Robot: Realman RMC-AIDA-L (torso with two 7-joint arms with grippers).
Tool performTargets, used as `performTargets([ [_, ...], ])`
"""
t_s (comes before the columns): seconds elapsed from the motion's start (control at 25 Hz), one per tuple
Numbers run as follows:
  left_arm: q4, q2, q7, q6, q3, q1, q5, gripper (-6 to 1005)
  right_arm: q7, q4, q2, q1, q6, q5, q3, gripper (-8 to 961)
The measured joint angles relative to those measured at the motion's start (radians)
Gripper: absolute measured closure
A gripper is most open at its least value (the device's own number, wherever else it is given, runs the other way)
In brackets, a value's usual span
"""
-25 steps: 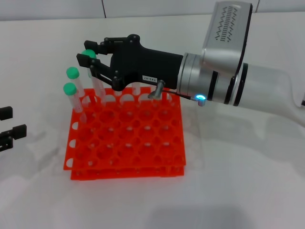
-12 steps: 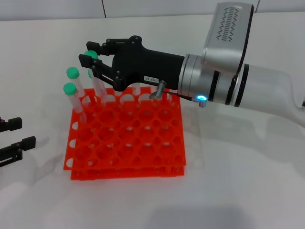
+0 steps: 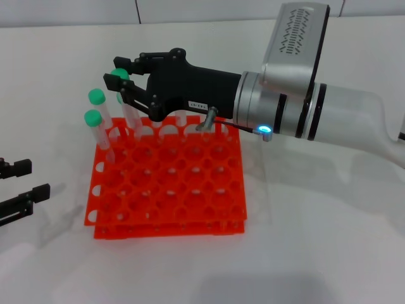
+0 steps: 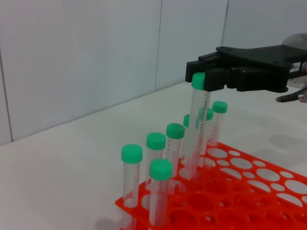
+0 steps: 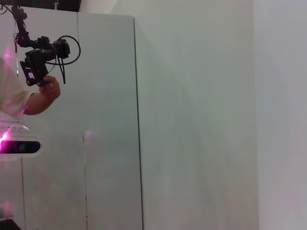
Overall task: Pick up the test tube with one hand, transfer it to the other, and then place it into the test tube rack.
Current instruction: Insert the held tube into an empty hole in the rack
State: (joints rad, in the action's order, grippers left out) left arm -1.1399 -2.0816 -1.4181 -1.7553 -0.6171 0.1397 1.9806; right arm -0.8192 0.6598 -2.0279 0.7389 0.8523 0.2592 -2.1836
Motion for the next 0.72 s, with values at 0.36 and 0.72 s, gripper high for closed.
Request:
performTargets([
  [0.36,0.003,0.000,0.006,0.009,0.000,0.002,0.000,439,-0.001,0.006,0.000,0.000,0.004,-0.018,-0.024,647],
  [0.72,0.007,0.000,0.005,0.010,0.000,0.003,0.000,439,0.015,0.009,0.000,0.007,-0.010,-0.074,-0.061,643],
])
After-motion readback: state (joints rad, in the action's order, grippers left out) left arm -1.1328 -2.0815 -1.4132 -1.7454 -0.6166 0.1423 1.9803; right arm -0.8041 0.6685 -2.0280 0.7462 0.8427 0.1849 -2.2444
